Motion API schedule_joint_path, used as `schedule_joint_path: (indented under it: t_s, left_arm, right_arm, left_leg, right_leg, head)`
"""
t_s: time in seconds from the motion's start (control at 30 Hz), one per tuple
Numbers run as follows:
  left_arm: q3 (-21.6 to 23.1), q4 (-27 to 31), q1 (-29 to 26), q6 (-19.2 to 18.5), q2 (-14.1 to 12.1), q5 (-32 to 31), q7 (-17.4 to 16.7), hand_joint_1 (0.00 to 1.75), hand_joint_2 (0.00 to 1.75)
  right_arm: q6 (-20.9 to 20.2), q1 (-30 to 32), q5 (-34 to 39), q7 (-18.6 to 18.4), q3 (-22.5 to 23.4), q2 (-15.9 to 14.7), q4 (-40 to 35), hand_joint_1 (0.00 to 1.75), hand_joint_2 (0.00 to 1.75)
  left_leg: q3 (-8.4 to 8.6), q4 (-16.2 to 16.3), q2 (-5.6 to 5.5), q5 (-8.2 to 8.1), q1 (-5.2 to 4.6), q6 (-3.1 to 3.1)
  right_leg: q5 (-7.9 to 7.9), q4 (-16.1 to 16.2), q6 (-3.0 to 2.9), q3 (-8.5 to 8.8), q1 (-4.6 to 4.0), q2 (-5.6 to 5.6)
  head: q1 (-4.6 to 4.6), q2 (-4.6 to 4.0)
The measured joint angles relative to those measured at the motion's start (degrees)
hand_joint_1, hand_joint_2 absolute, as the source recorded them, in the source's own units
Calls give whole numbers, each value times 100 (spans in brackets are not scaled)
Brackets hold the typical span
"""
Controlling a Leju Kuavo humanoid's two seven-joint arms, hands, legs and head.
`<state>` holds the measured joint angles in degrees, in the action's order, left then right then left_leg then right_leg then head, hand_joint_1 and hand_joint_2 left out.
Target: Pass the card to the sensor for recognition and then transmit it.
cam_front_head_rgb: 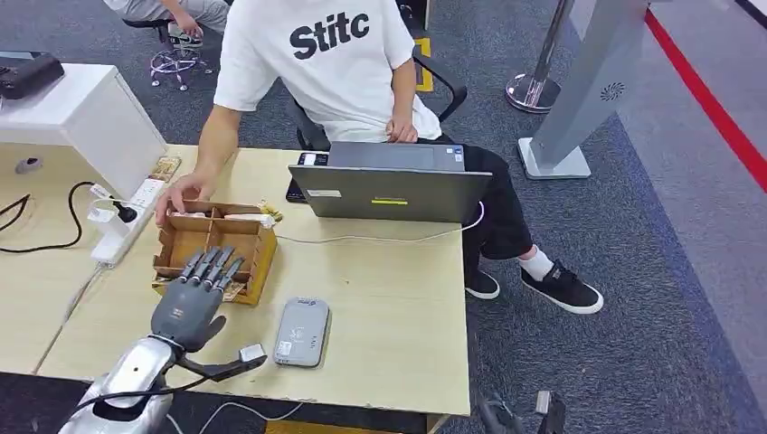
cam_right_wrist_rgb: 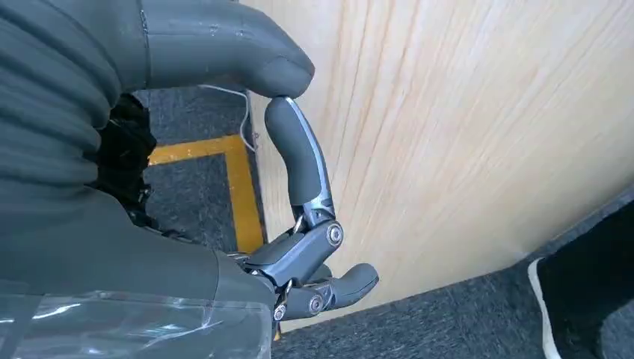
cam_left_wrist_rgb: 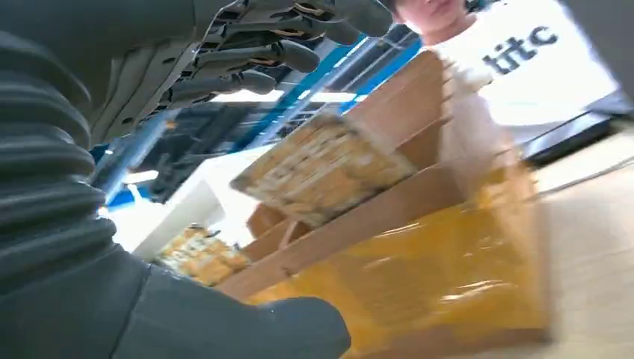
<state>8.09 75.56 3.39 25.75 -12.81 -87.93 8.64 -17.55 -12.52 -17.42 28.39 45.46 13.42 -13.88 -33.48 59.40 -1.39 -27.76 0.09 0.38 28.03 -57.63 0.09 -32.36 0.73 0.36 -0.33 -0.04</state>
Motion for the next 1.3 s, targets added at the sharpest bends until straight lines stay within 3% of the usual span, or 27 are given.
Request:
schedule_joint_path:
  t_s: [0.2,0.23,0.27,0.3,0.37,0.4,0.43,0.5,0.57,0.6,0.63,0.7,1.3]
  left_arm:
    - [-13,0,-25,55,103,55,129,0,175]
    - [-15,0,-25,63,114,55,142,51,175]
    - [-20,0,-26,68,122,55,162,80,175]
    - [-20,0,-29,70,131,52,164,61,175]
    - [-26,0,-32,70,142,50,164,61,175]
    - [-35,0,-36,79,146,50,164,24,175]
    - [-48,2,-43,89,149,50,164,9,175]
    - [-77,2,-52,103,162,50,161,5,175]
    - [-107,7,-58,111,170,26,126,14,175]
    - [-118,9,-58,109,173,6,98,44,175]
    - [-137,13,-58,107,179,-20,74,157,175]
    - [-177,22,-58,105,203,-28,48,175,175]
    - [-468,190,-4,118,515,-181,-289,175,175]
  right_arm:
    - [-4,0,2,-2,-17,0,0,0,175]
    - [-4,0,2,-2,-17,0,0,0,175]
    - [-4,0,2,-2,-17,0,0,0,175]
    - [-4,0,4,-2,-17,0,0,0,175]
    - [-4,1,7,0,-17,0,0,0,175]
    - [-4,0,9,0,-17,0,0,0,175]
    - [-4,1,9,0,-17,0,0,0,175]
    - [-4,1,9,0,-17,0,0,0,175]
    - [-4,1,18,4,-17,0,0,0,175]
    - [-4,1,18,4,-17,0,0,0,175]
    - [-4,1,18,5,-17,0,0,0,175]
    - [-4,2,22,9,-17,0,0,0,175]
    - [-2,8,105,20,-17,0,0,0,175]
  left_leg:
    - [0,0,-1,0,1,0]
    - [0,0,-1,0,1,0]
    - [0,0,-1,0,1,0]
    - [0,0,-1,0,1,0]
    - [0,0,-1,0,1,0]
    - [0,0,-1,0,1,0]
    - [0,0,0,0,1,0]
    - [0,0,-1,0,1,0]
    - [0,0,-1,0,1,0]
    - [0,0,-1,0,0,0]
    - [0,0,-1,0,0,0]
    - [0,0,-1,0,0,0]
    - [1,0,1,0,0,0]
  right_leg:
    - [0,0,0,0,0,-1]
    - [0,0,0,0,0,-1]
    - [0,0,0,0,0,-1]
    - [0,0,0,0,0,-1]
    - [0,-1,0,0,0,-1]
    - [0,-1,0,0,0,-1]
    - [0,0,0,0,0,-1]
    - [0,0,0,0,0,-1]
    - [0,0,0,0,0,-1]
    - [0,0,0,0,0,-1]
    - [0,0,0,0,0,-1]
    - [0,0,0,0,0,0]
    - [0,0,0,-2,0,1]
  head:
    - [0,0]
    - [0,0]
    - [0,0]
    - [0,0]
    - [0,0]
    - [0,0]
    - [0,0]
    - [0,0]
    - [0,0]
    - [0,0]
    - [0,0]
    - [0,0]
    - [0,0]
